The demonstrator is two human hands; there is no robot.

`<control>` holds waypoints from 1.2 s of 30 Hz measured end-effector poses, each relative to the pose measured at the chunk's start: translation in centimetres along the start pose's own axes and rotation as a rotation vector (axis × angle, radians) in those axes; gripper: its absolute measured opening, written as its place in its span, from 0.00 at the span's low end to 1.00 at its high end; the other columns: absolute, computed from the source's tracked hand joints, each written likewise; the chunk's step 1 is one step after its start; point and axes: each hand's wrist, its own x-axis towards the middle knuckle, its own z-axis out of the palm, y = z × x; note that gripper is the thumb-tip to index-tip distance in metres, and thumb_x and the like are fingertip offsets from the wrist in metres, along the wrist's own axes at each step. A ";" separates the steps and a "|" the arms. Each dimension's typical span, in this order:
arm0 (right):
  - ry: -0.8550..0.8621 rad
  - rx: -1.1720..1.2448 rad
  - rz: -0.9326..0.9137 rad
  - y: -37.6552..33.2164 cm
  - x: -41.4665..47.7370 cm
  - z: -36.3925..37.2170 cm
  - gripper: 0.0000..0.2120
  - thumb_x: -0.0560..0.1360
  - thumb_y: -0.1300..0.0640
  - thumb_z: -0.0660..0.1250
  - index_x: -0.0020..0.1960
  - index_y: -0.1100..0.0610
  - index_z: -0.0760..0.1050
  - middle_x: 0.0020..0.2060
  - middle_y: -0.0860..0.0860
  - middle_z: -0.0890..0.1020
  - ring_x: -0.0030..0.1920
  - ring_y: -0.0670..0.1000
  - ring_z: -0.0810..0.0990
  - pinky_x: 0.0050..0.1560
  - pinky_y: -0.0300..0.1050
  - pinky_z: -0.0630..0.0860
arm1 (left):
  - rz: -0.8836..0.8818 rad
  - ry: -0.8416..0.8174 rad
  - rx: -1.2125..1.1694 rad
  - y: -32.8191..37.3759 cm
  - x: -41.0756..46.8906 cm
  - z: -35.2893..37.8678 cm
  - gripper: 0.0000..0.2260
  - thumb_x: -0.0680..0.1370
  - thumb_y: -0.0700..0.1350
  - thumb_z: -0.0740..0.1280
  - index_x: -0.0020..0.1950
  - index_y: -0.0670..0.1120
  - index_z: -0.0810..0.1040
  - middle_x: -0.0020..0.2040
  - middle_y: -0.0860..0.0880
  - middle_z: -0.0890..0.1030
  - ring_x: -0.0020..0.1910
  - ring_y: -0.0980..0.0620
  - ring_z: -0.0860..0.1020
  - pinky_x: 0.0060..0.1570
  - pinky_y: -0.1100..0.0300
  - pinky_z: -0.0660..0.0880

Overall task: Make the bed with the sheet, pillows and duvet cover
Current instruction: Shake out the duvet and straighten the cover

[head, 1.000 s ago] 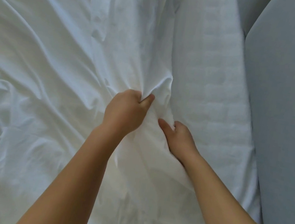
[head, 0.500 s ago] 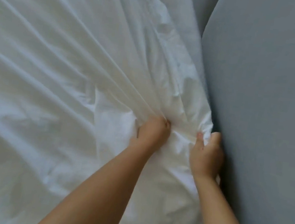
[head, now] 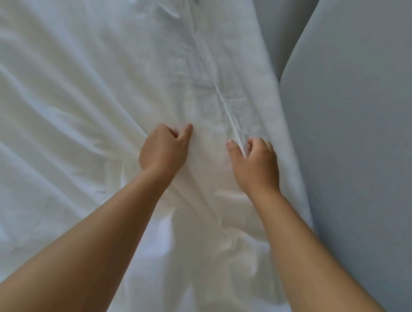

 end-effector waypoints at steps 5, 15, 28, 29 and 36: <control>-0.180 -0.045 0.243 -3.5 5.9 1.5 0.13 0.78 0.49 0.60 0.50 0.59 0.74 0.49 0.58 0.77 0.51 0.58 0.76 0.47 0.46 0.71 | 0.137 0.016 -0.031 1.6 2.9 -1.7 0.13 0.80 0.47 0.57 0.40 0.41 0.72 0.39 0.43 0.78 0.37 0.47 0.72 0.36 0.56 0.65; -0.042 0.057 0.060 -7.8 9.2 4.8 0.12 0.78 0.53 0.57 0.51 0.61 0.71 0.57 0.59 0.75 0.58 0.60 0.73 0.59 0.53 0.70 | 0.030 0.130 0.050 -0.7 5.8 -6.2 0.08 0.70 0.44 0.62 0.32 0.42 0.70 0.30 0.46 0.72 0.29 0.49 0.69 0.30 0.60 0.64; 0.012 -0.114 -0.123 -8.0 10.3 6.2 0.16 0.80 0.55 0.53 0.43 0.62 0.74 0.49 0.62 0.78 0.49 0.61 0.76 0.42 0.46 0.65 | 0.339 0.293 -0.206 1.4 7.7 -5.2 0.22 0.80 0.50 0.60 0.28 0.47 0.58 0.21 0.54 0.62 0.24 0.55 0.64 0.25 0.64 0.61; 0.087 -0.049 -0.107 -8.0 10.7 5.7 0.16 0.80 0.55 0.53 0.39 0.61 0.72 0.46 0.62 0.77 0.46 0.61 0.76 0.41 0.47 0.65 | 0.346 0.305 -0.228 1.2 7.4 -5.3 0.23 0.79 0.51 0.61 0.27 0.48 0.57 0.20 0.53 0.61 0.23 0.54 0.63 0.24 0.63 0.60; 0.257 0.082 -0.006 -6.7 12.2 4.9 0.19 0.81 0.55 0.52 0.31 0.54 0.59 0.40 0.55 0.71 0.41 0.55 0.69 0.41 0.45 0.63 | 0.216 -0.010 -0.055 1.1 7.2 -3.3 0.17 0.79 0.52 0.60 0.33 0.46 0.66 0.33 0.46 0.75 0.38 0.41 0.77 0.37 0.52 0.74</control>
